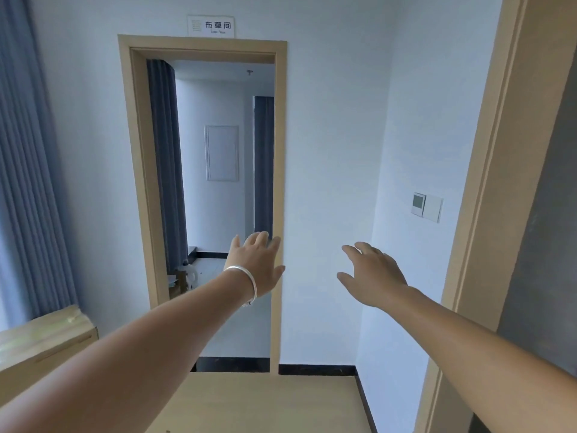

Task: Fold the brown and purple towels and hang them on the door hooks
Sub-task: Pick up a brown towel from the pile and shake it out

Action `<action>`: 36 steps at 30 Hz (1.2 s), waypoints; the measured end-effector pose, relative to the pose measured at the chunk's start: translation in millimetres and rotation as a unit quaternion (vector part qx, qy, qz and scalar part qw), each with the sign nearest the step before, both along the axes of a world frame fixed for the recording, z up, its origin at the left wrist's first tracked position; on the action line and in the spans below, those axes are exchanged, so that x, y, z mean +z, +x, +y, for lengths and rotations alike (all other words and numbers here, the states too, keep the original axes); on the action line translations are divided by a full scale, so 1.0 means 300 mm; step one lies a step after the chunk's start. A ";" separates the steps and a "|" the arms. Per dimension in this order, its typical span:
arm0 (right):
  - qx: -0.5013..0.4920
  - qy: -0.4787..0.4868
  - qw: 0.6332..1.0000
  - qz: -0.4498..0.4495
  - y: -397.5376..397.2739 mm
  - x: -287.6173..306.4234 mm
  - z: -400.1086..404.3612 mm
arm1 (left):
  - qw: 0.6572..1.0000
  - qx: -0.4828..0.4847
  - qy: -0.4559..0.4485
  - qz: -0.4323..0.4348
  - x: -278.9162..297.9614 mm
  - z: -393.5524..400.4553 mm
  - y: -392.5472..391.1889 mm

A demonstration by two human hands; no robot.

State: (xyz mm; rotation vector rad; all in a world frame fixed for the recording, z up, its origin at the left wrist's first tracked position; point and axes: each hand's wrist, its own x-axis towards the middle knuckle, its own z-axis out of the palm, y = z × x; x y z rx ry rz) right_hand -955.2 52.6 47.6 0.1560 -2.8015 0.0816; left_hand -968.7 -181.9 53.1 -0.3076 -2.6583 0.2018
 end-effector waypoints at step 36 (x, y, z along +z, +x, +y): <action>0.256 0.022 0.966 0.008 -1.783 0.004 -1.006 | 0.978 0.201 0.054 -0.013 -0.091 -0.857 -1.507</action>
